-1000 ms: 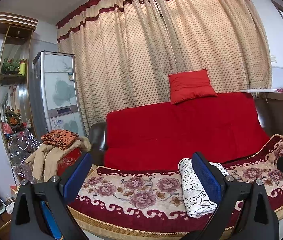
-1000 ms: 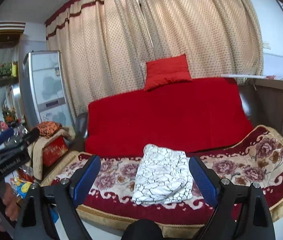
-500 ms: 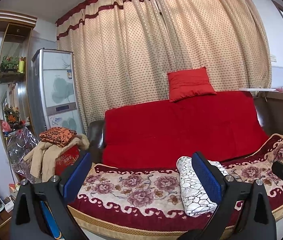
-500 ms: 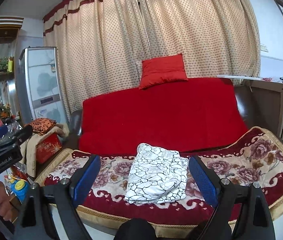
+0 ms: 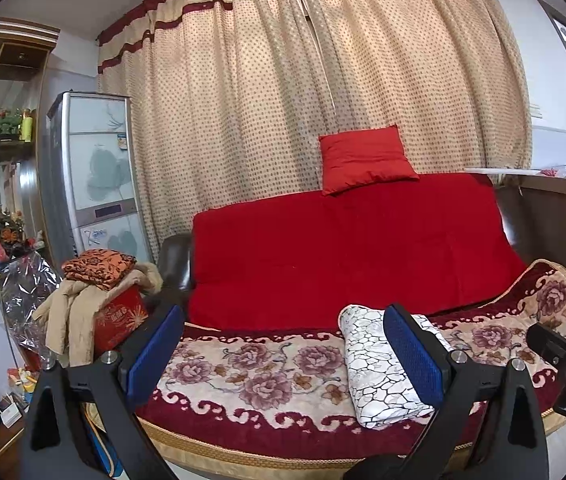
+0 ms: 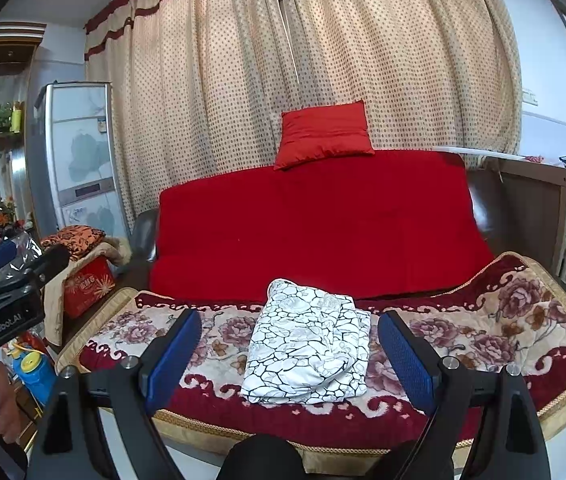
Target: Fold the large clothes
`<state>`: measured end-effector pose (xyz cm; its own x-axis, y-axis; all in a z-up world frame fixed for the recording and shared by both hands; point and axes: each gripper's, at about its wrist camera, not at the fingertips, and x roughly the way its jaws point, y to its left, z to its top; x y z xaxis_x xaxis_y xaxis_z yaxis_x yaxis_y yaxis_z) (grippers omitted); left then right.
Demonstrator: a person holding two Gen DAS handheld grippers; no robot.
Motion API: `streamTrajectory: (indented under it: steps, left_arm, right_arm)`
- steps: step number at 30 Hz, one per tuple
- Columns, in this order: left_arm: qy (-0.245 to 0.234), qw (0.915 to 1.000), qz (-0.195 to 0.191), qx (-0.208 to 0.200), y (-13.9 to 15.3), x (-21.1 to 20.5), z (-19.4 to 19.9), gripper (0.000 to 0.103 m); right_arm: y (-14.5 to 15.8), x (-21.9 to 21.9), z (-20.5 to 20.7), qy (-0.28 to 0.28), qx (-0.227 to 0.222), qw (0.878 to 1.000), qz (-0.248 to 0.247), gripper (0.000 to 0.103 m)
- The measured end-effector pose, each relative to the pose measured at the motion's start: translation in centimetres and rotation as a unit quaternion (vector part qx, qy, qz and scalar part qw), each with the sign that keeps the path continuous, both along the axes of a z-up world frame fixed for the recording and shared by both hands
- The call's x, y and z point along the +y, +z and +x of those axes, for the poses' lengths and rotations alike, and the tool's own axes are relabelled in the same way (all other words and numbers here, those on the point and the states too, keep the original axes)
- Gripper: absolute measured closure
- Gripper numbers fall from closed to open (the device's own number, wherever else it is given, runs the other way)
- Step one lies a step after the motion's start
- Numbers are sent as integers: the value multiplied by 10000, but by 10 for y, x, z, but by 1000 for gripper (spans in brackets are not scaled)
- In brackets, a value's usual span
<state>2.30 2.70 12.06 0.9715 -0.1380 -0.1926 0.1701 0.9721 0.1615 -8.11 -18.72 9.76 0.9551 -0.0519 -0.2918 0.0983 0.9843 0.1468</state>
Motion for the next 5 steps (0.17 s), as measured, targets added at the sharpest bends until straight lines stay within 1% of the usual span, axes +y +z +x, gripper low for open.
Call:
streamTrajectory:
  steps: [5]
  left_arm:
    - [-9,10000,15,-72,-6,-6,10,3]
  right_arm:
    - [-2,-1,8,-1,7,10000,-37,11]
